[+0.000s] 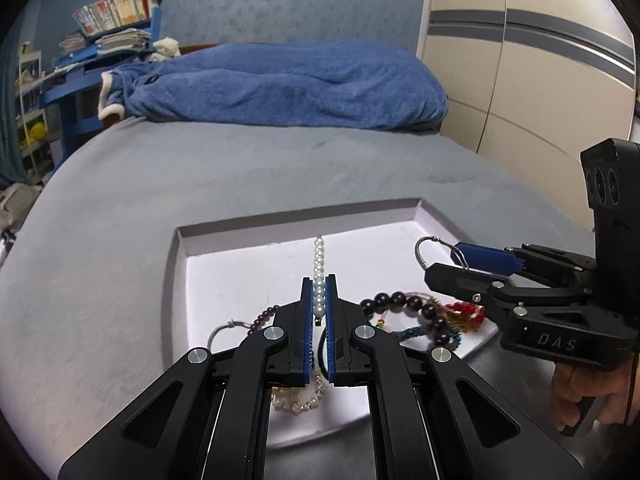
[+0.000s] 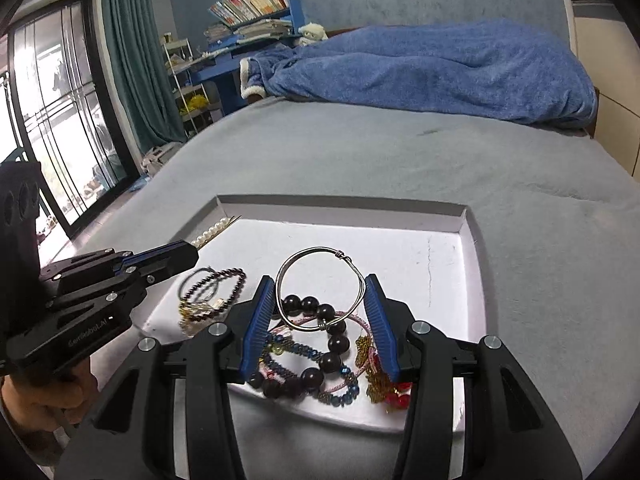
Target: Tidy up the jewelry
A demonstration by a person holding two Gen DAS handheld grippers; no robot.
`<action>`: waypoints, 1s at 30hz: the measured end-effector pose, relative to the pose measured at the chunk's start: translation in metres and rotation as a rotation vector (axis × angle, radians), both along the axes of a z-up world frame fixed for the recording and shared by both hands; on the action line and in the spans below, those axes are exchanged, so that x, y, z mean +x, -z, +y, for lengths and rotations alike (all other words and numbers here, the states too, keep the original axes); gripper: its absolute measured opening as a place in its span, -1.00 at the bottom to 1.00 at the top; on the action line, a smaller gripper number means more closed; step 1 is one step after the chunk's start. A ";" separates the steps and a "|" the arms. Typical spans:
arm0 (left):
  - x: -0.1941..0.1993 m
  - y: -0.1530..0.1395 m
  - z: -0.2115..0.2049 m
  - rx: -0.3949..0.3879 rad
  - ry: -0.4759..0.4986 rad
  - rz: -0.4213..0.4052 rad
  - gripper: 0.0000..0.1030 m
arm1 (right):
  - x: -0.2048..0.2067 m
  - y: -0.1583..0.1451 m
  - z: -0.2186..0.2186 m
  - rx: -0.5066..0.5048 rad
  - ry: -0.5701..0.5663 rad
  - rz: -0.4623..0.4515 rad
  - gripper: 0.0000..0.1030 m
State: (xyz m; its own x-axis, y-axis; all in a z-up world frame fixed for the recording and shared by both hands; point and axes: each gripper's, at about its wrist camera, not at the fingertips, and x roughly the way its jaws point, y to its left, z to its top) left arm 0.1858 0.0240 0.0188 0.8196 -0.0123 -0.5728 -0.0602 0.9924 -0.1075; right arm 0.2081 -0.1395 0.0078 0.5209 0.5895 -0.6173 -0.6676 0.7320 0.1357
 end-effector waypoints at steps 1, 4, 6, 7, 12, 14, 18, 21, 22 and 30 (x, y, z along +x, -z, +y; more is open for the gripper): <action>0.003 0.003 0.000 0.004 -0.003 0.011 -0.88 | 0.000 0.003 0.000 -0.006 0.003 0.002 -0.11; 0.008 0.012 0.001 0.005 -0.016 0.047 -0.88 | 0.005 0.009 0.000 -0.015 0.012 0.014 -0.11; 0.010 0.017 0.002 -0.003 -0.017 0.065 -0.88 | 0.006 0.014 0.000 -0.029 0.015 0.022 -0.10; 0.010 0.019 0.002 -0.001 -0.018 0.069 -0.88 | 0.007 0.016 0.001 -0.034 0.017 0.024 -0.10; 0.007 0.019 -0.001 0.020 -0.011 0.067 -0.88 | 0.008 0.020 -0.002 -0.056 0.041 0.015 -0.10; 0.005 0.018 -0.002 0.026 -0.003 0.061 -0.80 | 0.009 0.019 0.000 -0.054 0.039 0.011 -0.10; -0.001 0.016 -0.006 0.048 -0.005 0.039 -0.43 | 0.003 0.015 -0.005 -0.042 0.035 -0.016 0.04; -0.009 0.012 -0.008 0.067 -0.011 0.011 -0.17 | -0.006 0.010 -0.013 -0.017 0.035 -0.058 0.13; -0.012 0.010 -0.009 0.067 -0.013 0.002 0.00 | -0.008 0.008 -0.015 -0.013 0.037 -0.067 0.15; -0.046 -0.004 -0.008 0.062 -0.070 -0.101 0.84 | -0.033 -0.001 -0.042 0.034 0.056 -0.122 0.56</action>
State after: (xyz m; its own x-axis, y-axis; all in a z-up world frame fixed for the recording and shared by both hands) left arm 0.1402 0.0163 0.0224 0.8708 0.0801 -0.4851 -0.1216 0.9911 -0.0546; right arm 0.1756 -0.1819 0.0085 0.6237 0.5771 -0.5273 -0.6390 0.7649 0.0812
